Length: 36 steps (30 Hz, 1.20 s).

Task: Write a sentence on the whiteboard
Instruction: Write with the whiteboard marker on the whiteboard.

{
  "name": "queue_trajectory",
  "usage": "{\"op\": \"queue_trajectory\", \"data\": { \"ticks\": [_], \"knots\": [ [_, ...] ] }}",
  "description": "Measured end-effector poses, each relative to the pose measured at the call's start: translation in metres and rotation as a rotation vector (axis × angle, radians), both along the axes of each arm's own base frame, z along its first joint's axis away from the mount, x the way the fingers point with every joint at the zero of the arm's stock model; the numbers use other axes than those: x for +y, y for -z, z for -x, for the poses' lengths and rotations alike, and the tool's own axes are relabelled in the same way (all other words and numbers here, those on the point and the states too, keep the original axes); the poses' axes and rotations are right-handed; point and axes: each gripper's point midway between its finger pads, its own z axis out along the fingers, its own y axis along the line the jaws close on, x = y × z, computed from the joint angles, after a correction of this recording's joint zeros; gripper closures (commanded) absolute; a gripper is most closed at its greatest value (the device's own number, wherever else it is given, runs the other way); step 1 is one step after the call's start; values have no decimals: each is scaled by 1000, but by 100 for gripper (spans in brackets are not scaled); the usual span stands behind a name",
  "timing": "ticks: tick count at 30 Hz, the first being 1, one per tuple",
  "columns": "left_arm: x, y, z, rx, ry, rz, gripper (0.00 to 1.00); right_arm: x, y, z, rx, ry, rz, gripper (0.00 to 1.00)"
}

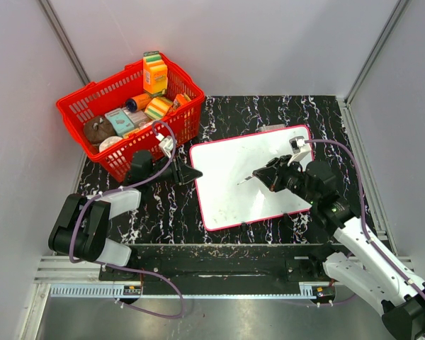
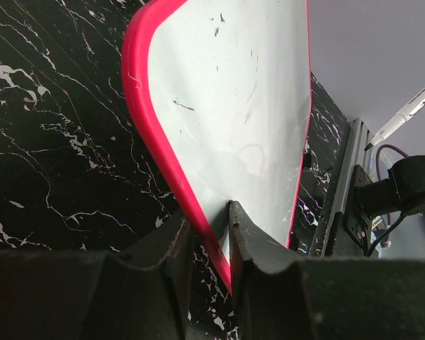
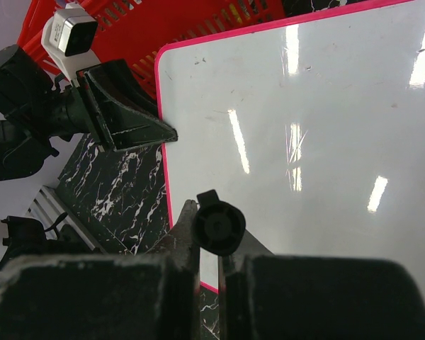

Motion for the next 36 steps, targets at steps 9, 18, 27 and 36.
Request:
{"op": "queue_trajectory", "data": {
  "ticks": [9,18,27,36],
  "knots": [
    [0,1,0,-4,0,-4,100,1,3,-1,13,0,2,100],
    [0,1,0,-4,0,-4,100,1,3,-1,14,1,0,100],
    [0,1,0,-4,0,-5,100,1,3,-1,15,1,0,100],
    [0,1,0,-4,0,-5,100,3,-5,-4,-16,-1,-18,100]
  ]
}}
